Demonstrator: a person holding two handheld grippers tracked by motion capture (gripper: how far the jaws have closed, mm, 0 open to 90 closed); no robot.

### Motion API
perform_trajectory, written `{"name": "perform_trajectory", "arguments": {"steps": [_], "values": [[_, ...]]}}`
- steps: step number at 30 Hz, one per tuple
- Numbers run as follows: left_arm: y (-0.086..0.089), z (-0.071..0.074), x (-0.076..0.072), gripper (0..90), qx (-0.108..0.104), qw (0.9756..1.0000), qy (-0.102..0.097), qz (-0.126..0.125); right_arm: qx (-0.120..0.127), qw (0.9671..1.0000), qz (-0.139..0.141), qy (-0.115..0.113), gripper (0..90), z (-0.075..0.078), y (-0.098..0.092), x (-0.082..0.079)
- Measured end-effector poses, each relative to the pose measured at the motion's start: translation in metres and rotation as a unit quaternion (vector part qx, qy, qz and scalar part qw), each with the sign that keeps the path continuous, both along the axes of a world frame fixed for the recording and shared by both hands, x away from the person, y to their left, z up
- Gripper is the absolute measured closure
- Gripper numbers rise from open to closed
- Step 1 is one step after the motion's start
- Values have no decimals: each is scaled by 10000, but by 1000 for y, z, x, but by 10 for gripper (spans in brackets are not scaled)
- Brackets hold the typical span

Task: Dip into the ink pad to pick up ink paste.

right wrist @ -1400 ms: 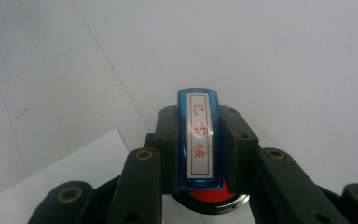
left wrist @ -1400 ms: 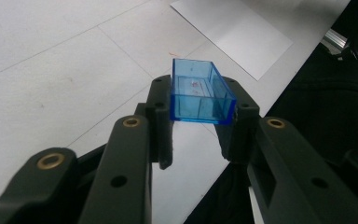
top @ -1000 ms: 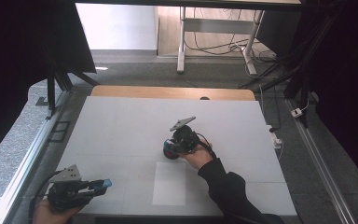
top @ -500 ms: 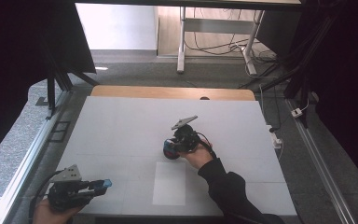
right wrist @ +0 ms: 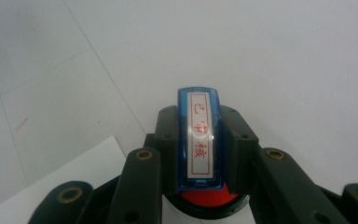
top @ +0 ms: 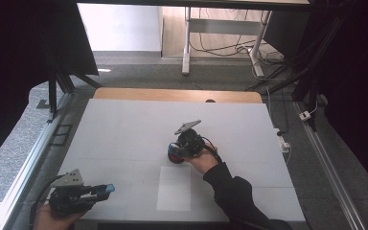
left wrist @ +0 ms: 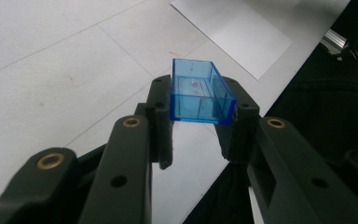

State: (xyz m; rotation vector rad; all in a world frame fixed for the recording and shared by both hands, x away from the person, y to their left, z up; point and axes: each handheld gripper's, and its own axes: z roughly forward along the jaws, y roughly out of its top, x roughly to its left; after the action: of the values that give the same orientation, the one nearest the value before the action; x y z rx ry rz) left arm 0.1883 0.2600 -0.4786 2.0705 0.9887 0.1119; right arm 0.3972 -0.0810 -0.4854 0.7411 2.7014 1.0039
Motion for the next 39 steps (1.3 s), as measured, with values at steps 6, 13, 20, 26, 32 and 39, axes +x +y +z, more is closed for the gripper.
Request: {"name": "perform_trajectory", "arguments": {"steps": [6, 13, 20, 26, 32, 39], "values": [[1, 0, -1, 683, -3, 10000, -6, 6, -305, 9994, 42, -152, 714, 4, 5, -3], [1, 0, -1, 682, -8, 10000, 11, 4, -148, 9998, -91, -6, 715, 2, 2, 1], [1, 0, -1, 683, 6, 10000, 10, 4, 8, 9998, -171, 58, 715, 0, -1, 2], [1, 0, -1, 682, -9, 10000, 11, 15, -213, 9996, -12, -203, 712, 2, 4, -5], [1, 0, -1, 683, -8, 10000, 13, 18, 227, 9997, -89, -95, 711, 11, -8, -3], [1, 0, -1, 682, -19, 10000, 23, 39, 412, 9991, 62, -60, 711, 22, -17, -9]]}}
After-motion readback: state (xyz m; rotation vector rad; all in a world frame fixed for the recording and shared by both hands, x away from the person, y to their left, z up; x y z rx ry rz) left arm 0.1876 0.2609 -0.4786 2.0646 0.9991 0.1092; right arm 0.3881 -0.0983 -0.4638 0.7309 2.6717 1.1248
